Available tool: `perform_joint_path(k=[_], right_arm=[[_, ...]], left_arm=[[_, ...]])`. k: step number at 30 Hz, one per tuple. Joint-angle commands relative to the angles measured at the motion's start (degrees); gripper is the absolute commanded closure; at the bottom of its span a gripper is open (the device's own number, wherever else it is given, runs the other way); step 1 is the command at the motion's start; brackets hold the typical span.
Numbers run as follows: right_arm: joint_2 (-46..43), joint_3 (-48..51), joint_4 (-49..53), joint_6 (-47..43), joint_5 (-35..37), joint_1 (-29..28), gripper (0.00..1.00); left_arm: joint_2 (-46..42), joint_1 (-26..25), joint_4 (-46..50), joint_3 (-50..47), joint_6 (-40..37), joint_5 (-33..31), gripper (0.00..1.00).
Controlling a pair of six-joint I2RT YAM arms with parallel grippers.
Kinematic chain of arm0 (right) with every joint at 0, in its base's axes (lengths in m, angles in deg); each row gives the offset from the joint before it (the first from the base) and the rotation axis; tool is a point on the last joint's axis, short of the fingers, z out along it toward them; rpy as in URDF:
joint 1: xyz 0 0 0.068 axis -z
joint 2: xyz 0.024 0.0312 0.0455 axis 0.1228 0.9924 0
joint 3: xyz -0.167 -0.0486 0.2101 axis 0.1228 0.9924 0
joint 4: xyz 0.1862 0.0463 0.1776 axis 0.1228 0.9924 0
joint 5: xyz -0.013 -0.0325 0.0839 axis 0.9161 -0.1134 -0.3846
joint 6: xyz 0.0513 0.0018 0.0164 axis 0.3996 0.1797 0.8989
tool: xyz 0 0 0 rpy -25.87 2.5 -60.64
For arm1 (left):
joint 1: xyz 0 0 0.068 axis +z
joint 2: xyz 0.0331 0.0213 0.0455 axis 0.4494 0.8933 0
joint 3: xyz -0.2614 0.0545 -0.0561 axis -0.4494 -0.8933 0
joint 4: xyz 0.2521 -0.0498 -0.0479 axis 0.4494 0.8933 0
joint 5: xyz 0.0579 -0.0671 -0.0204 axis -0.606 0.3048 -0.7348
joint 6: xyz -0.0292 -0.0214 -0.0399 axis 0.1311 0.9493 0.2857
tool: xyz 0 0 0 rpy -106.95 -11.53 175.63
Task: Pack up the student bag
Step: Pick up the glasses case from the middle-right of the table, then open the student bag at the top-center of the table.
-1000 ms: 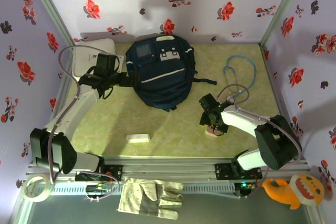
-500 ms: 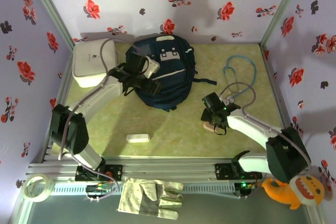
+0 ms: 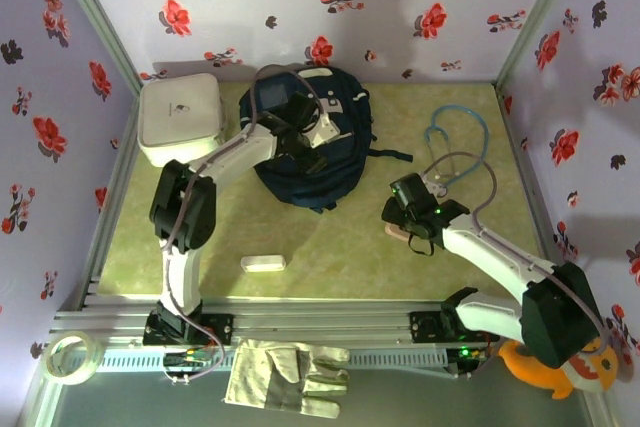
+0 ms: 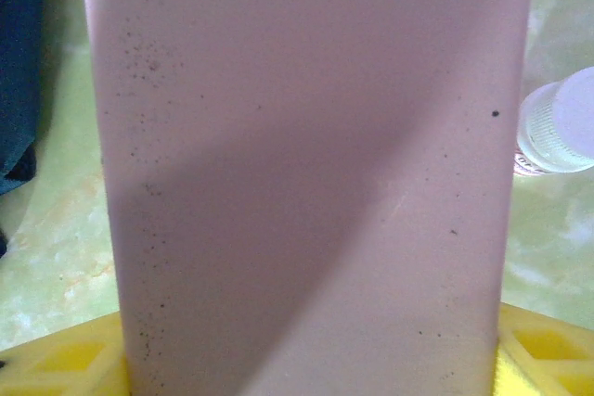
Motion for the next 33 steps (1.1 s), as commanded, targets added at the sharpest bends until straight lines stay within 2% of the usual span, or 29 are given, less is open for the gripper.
perform_joint_path(k=[1, 11, 16, 27, 33], right_arm=[[-1.2, -1.0, -1.6, -0.7, 1.4, -0.1, 0.38], [-0.2, -1.4, -3.0, 0.1, 0.4, 0.0, 0.38], [0.2, -1.4, -3.4, 0.4, 0.1, 0.0, 0.38], [-0.5, -1.1, -4.8, 0.5, 0.1, 0.0, 0.38], [-0.9, -1.6, -6.9, -0.1, -1.2, 0.3, 0.37]], left_arm=[[2.8, -0.8, 3.9, 3.5, -4.2, 0.4, 0.46], [7.4, -1.3, 3.4, 6.2, -6.0, -0.8, 0.54], [7.4, -1.3, 1.6, 6.5, -4.8, -4.2, 0.67], [-5.5, -1.3, -9.1, -1.7, -1.3, -3.5, 1.00], [-9.7, -1.2, -9.4, -1.0, 3.5, -2.4, 1.00]])
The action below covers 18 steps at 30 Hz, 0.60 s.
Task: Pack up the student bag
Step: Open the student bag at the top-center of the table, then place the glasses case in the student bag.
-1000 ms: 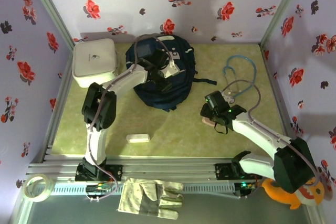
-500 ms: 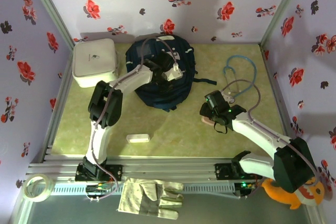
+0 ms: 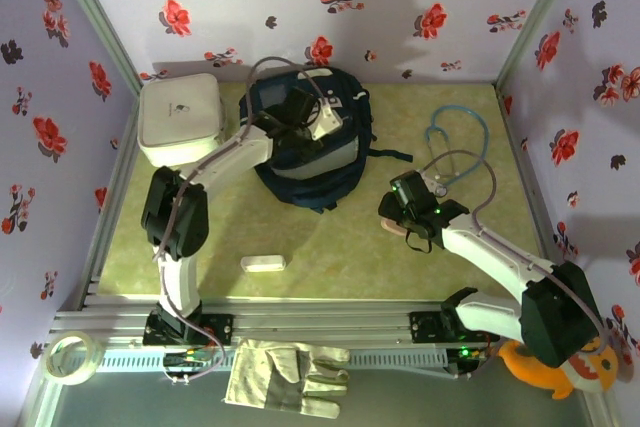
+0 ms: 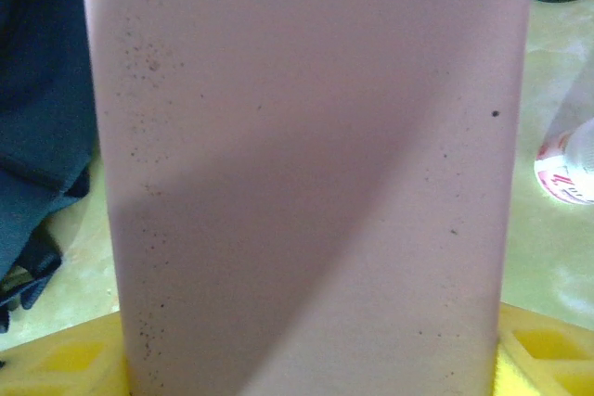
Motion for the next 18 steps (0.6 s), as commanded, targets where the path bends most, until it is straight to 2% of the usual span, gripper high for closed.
perform_joint_path(k=[1, 6, 12, 18], right_arm=[[-1.2, -2.0, -2.6, -0.5, -0.7, 0.3, 0.37], [-0.9, -5.2, -4.0, -2.7, -4.8, 0.3, 0.37], [-0.9, -7.8, -10.4, -4.6, -13.0, 0.2, 0.37], [4.6, -12.5, -12.4, -3.3, -16.9, -0.1, 0.38]], left_arm=[[-4.1, -0.3, -2.1, 1.8, 4.6, 1.7, 1.00], [-7.3, -0.7, -2.0, 4.7, 9.9, 3.8, 1.00], [-11.2, -2.3, -5.4, 5.7, 14.5, 4.1, 1.00], [-12.0, -3.6, -7.0, 6.2, 17.2, 4.0, 1.00]])
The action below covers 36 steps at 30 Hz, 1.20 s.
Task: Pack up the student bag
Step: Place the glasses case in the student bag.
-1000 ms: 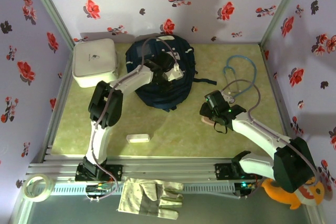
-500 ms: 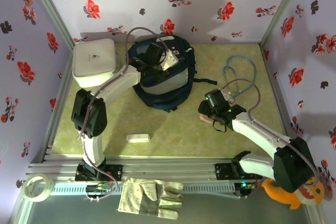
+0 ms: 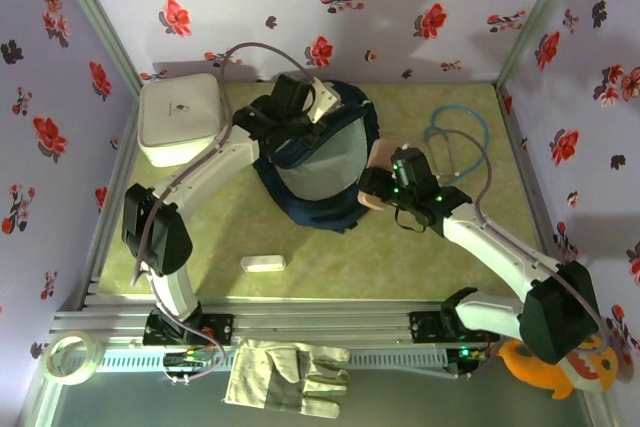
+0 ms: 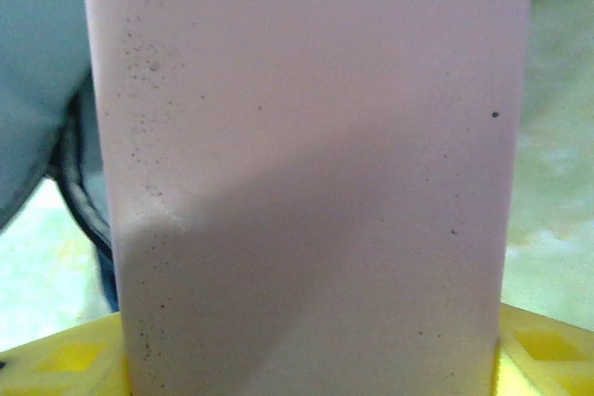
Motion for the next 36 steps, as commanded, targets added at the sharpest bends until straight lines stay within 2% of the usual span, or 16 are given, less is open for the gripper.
perform_joint_path(k=[1, 5, 11, 22, 24, 26, 28, 33, 36], right_arm=[[3.9, -4.2, -4.6, 0.1, -4.0, -0.3, 0.38], [10.1, -7.7, -7.8, 2.9, -7.1, -1.2, 0.38], [21.0, -16.5, -4.6, 7.1, -5.8, -2.1, 0.40], [35.8, -24.6, -18.6, 10.8, -8.1, -1.9, 0.38], [38.0, -25.4, -21.7, 11.3, -9.4, -1.6, 0.32], [38.7, -24.5, -26.8, 11.3, -10.8, -1.5, 0.17], [38.2, -23.9, -28.1, 10.7, -11.1, -1.4, 0.10], [35.1, -20.2, -27.9, 10.6, -11.4, -1.0, 0.14], [33.5, -16.9, -26.9, 12.3, -10.2, -1.1, 0.20]], left_arm=[[-4.1, -1.5, -7.2, 4.3, 3.7, 2.6, 1.00], [-4.2, -1.8, -7.8, 5.6, 7.1, 2.6, 1.00], [-2.8, -1.8, -6.1, 9.1, 10.2, 2.7, 1.00], [0.1, -0.5, -3.7, 14.1, 16.4, 1.2, 1.00], [0.3, -0.1, -3.8, 14.1, 17.0, 1.2, 1.00], [0.5, 0.2, -3.4, 14.2, 17.3, 1.2, 1.00], [0.7, 0.5, -3.1, 14.2, 17.3, 1.3, 1.00], [0.9, 0.6, -2.1, 14.2, 16.9, 1.5, 1.00], [0.9, 0.7, -2.0, 14.1, 16.8, 1.8, 1.00]])
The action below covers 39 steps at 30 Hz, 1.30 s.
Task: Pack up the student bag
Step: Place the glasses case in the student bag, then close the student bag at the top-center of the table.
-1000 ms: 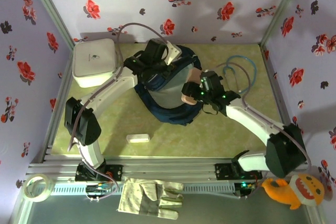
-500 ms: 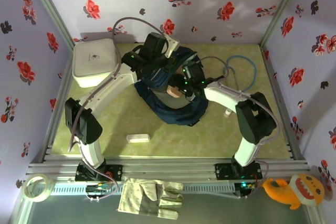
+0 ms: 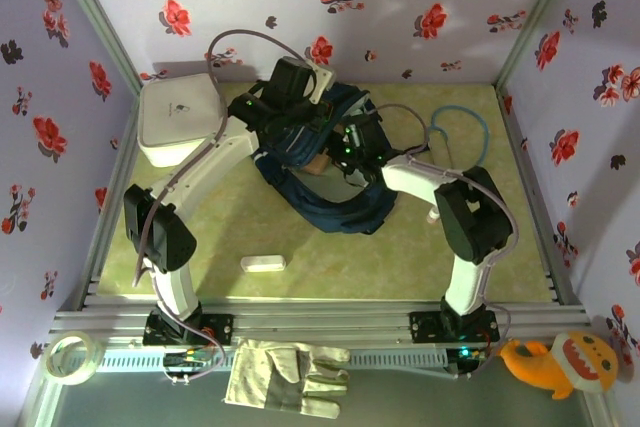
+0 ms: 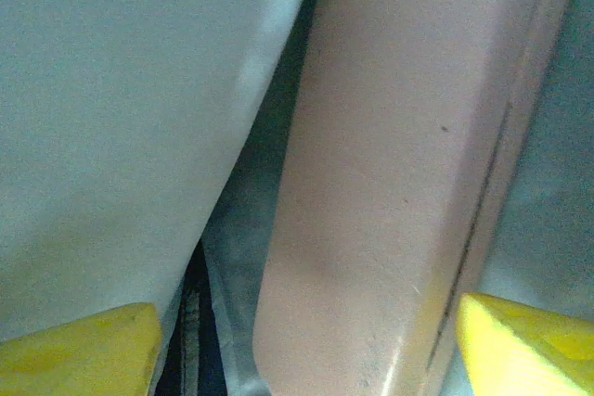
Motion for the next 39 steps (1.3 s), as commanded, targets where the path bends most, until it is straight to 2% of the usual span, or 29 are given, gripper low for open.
perform_joint_path(k=[1, 5, 8, 14, 23, 28, 31, 39], right_arm=[[-3.4, 3.6, -1.8, 1.8, 0.4, 0.3, 0.22], [-2.8, 5.6, -3.0, 4.0, -0.7, 0.3, 0.34], [-0.7, 4.6, -4.2, 5.2, -2.6, 0.0, 0.44], [3.9, 0.6, -5.9, 6.8, -3.3, -0.1, 0.58], [12.4, -8.7, -10.2, 9.9, 0.7, -0.3, 0.70], [17.1, -12.5, -11.6, 13.7, 1.9, -0.4, 0.72], [16.4, -11.2, -13.5, 14.4, 1.8, -0.4, 0.71], [1.1, 5.4, -18.4, 13.7, 3.1, 1.1, 0.56]], left_arm=[[-1.2, 0.4, -6.4, 4.4, 0.8, 1.1, 1.00], [-1.1, 0.4, -6.5, 4.0, 0.9, 2.1, 1.00], [-1.0, 0.4, -6.5, 3.8, 1.1, 2.2, 1.00], [-1.2, 0.4, -6.2, 3.5, 1.3, 2.5, 1.00], [-0.8, 1.0, -7.0, 3.1, 2.7, 2.5, 1.00], [-0.2, 1.6, -7.8, 3.0, 3.8, 2.5, 1.00], [0.1, 2.0, -7.9, 2.9, 4.4, 2.5, 1.00], [0.1, 2.8, -8.3, 1.5, 4.6, 3.4, 1.00]])
